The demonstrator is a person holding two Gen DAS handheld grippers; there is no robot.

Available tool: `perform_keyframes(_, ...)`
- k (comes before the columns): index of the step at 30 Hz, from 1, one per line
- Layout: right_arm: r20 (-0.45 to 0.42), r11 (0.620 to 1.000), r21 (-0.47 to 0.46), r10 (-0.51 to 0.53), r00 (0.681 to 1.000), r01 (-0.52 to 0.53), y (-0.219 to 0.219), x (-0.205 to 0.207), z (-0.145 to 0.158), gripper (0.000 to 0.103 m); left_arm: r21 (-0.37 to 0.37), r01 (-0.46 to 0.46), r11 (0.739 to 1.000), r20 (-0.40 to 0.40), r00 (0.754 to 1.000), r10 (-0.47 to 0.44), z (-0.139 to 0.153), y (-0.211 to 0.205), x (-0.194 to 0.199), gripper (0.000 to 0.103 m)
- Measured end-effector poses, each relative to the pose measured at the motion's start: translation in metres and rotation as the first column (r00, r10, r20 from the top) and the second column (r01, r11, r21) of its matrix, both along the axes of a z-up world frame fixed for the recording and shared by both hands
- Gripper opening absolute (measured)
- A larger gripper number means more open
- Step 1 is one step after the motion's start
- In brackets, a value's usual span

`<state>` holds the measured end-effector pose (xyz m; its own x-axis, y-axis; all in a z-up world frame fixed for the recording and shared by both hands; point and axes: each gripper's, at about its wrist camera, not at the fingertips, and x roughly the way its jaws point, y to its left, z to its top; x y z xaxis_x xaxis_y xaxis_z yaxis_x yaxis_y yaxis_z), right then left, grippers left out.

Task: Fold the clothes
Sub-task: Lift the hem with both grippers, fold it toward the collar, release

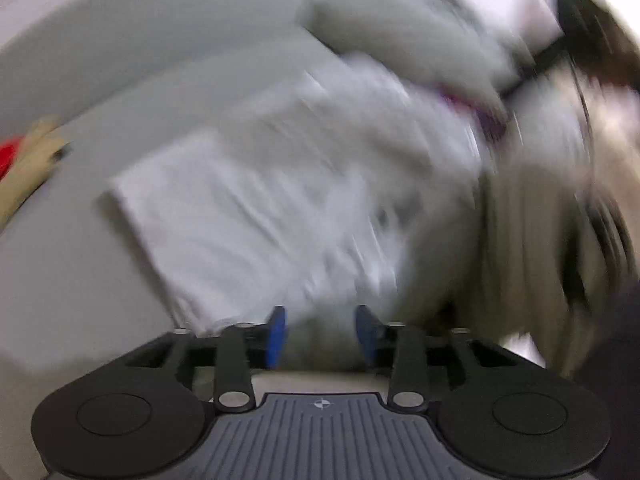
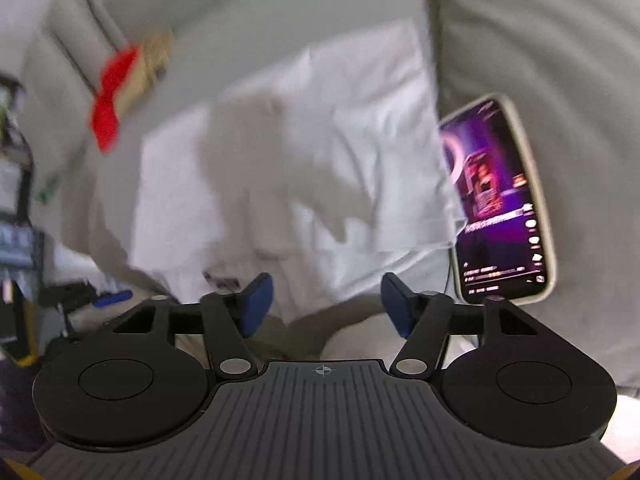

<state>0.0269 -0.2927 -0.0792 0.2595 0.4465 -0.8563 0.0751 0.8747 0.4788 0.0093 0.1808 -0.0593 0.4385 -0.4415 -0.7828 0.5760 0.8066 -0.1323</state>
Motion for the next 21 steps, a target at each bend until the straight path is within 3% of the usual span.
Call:
perform_keyframes(1, 0.04, 0.998, 0.023, -0.051, 0.998, 0.051, -0.005, -0.007, 0.002, 0.067, -0.068, -0.111, 0.991, 0.027, 0.993, 0.113, 0.002, 0.008, 0.001, 0.066)
perform_keyframes(2, 0.079, 0.994, 0.049, -0.105, 0.991, 0.101, -0.01, -0.013, 0.004, 0.067, -0.11, -0.208, 0.972, 0.043, 0.976, 0.214, 0.002, 0.014, 0.001, 0.068)
perform_keyframes(4, 0.15, 0.97, 0.089, -0.237, 0.96, 0.225, -0.018, -0.029, 0.002, 0.064, -0.154, -0.387, 0.909, 0.019, 0.919, 0.394, -0.005, 0.024, -0.002, 0.062)
perform_keyframes(5, 0.182, 0.946, 0.112, -0.322, 0.929, 0.305, -0.023, -0.04, -0.002, 0.062, -0.189, -0.451, 0.872, -0.004, 0.889, 0.459, -0.009, 0.03, -0.003, 0.062)
perform_keyframes(8, 0.212, 0.862, 0.197, -0.503, 0.838, 0.468, -0.04, -0.065, -0.022, 0.056, -0.281, -0.6, 0.749, -0.12, 0.796, 0.593, -0.025, 0.046, -0.008, 0.052)
perform_keyframes(9, 0.201, 0.824, 0.222, -0.561, 0.803, 0.521, -0.046, -0.071, -0.032, 0.049, -0.286, -0.627, 0.725, -0.146, 0.776, 0.614, -0.029, 0.048, -0.007, 0.05)
perform_keyframes(11, 0.169, 0.792, 0.236, -0.605, 0.778, 0.564, -0.053, -0.072, -0.051, 0.048, -0.281, -0.663, 0.694, -0.181, 0.746, 0.64, -0.035, 0.049, -0.004, 0.045)
perform_keyframes(14, 0.141, 0.768, 0.249, -0.631, 0.763, 0.59, -0.057, -0.066, -0.076, 0.047, -0.269, -0.668, 0.693, -0.184, 0.742, 0.644, -0.038, 0.048, 0.001, 0.045)
perform_keyframes(17, 0.169, 0.791, 0.187, -0.61, 0.774, 0.582, -0.051, -0.053, -0.085, 0.047, -0.296, -0.681, 0.67, -0.194, 0.73, 0.656, -0.042, 0.051, 0.001, 0.045)
perform_keyframes(21, 0.217, 0.821, 0.089, -0.569, 0.793, 0.564, -0.041, -0.043, -0.088, 0.047, -0.348, -0.705, 0.618, -0.233, 0.703, 0.672, -0.051, 0.061, -0.003, 0.044)
